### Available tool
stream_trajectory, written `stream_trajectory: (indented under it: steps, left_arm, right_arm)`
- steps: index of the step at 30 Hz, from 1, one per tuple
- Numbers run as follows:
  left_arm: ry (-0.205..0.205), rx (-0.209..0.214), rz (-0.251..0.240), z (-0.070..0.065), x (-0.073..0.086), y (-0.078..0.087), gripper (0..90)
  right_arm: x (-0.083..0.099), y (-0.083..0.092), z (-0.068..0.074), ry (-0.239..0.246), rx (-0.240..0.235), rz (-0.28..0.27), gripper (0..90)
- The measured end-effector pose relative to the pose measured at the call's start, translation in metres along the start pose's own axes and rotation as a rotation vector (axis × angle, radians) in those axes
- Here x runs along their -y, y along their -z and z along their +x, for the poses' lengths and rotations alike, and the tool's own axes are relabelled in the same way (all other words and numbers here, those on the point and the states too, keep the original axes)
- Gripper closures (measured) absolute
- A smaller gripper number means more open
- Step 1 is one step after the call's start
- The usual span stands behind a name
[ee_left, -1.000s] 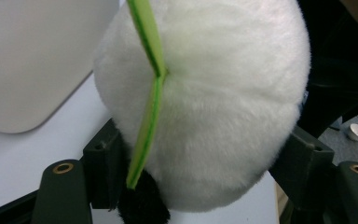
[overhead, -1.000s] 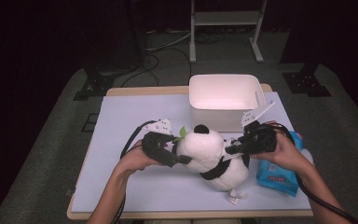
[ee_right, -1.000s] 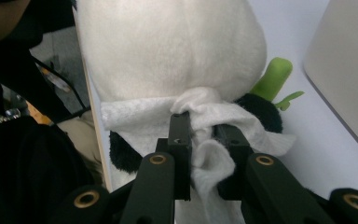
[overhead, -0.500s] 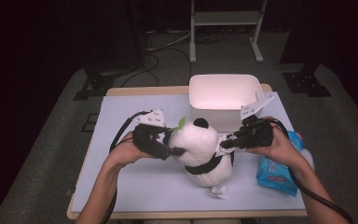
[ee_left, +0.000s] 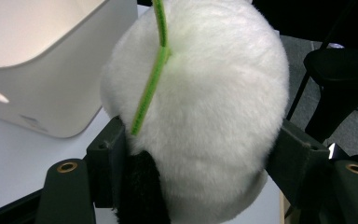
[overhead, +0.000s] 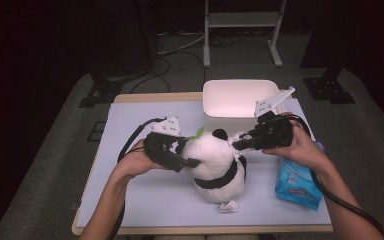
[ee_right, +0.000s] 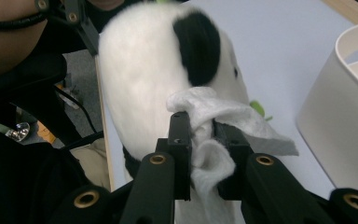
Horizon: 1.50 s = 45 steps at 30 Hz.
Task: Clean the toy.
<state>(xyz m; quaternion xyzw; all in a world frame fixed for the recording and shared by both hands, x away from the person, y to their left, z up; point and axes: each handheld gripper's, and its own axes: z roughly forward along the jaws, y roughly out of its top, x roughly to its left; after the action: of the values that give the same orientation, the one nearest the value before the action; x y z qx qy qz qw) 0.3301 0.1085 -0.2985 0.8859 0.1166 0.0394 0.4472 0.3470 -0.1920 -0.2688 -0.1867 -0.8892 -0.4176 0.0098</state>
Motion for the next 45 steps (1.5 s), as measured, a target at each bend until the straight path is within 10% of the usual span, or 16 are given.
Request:
stream_trajectory:
  steps: [15, 31, 45]
  left_arm:
    - [-0.042, 0.017, 0.034, -0.008, -0.021, -0.03, 28.7]
    - [0.043, 0.052, 0.002, 0.001, -0.006, -0.042, 10.8]
    - [0.05, 0.11, -0.034, 0.004, 0.004, -0.053, 14.6]
  right_arm:
    - [-0.022, 0.004, 0.018, 0.071, 0.001, 0.014, 77.9]
    - [0.002, 0.008, 0.004, 0.006, 0.029, 0.046, 78.0]
    - [0.008, 0.009, 0.004, 0.002, 0.035, 0.059, 78.1]
